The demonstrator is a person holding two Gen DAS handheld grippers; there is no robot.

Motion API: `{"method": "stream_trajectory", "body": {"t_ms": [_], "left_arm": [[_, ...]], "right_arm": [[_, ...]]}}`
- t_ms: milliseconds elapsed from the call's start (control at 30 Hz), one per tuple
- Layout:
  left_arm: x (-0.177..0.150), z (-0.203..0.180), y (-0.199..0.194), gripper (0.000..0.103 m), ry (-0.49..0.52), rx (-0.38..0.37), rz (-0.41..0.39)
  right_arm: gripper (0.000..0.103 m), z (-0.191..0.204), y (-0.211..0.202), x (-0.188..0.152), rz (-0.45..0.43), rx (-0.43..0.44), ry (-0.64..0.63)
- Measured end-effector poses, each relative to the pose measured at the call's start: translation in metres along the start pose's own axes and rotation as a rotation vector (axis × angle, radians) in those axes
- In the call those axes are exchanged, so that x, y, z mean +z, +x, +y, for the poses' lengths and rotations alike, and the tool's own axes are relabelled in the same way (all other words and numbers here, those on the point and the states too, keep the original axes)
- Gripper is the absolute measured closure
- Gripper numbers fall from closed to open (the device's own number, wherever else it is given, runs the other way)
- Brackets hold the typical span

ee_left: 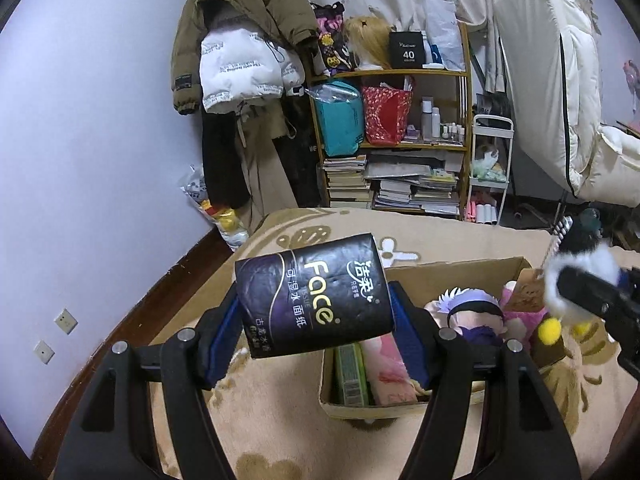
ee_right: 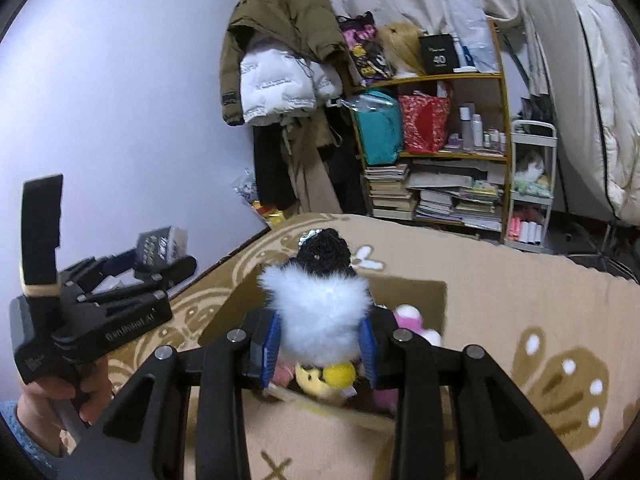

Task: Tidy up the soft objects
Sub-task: 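Lift the tissue pack and white chick and carry both over the box, then open both grippers to drop the tissue pack and chick into the box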

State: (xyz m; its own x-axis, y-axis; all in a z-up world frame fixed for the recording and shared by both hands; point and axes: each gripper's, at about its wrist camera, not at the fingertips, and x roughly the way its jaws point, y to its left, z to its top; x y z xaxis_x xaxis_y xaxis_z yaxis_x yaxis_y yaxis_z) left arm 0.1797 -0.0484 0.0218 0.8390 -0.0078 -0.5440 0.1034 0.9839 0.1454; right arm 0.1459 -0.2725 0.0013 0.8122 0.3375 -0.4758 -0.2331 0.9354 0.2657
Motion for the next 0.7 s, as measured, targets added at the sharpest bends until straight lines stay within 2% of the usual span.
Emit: {"method": "stream_trajectory", "body": {"t_ms": [167, 233, 467, 700], "left_arm": [[-0.006, -0.009, 0.016, 0.035, 0.020, 0.001, 0.021], [-0.008, -0.014, 0.024, 0.035, 0.035, 0.012, 0.037], [-0.015, -0.022, 0.043, 0.034, 0.014, -0.036, 0.069], [-0.027, -0.021, 0.058, 0.034, -0.003, -0.047, 0.119]], "right_arm": [[0.067, -0.002, 0.022, -0.004, 0.040, 0.073, 0.034], [0.066, -0.004, 0.031, -0.008, 0.055, 0.080, 0.038], [0.066, -0.005, 0.052, -0.021, 0.099, 0.066, 0.006], [0.066, -0.009, 0.061, -0.031, 0.127, 0.072, 0.011]]}}
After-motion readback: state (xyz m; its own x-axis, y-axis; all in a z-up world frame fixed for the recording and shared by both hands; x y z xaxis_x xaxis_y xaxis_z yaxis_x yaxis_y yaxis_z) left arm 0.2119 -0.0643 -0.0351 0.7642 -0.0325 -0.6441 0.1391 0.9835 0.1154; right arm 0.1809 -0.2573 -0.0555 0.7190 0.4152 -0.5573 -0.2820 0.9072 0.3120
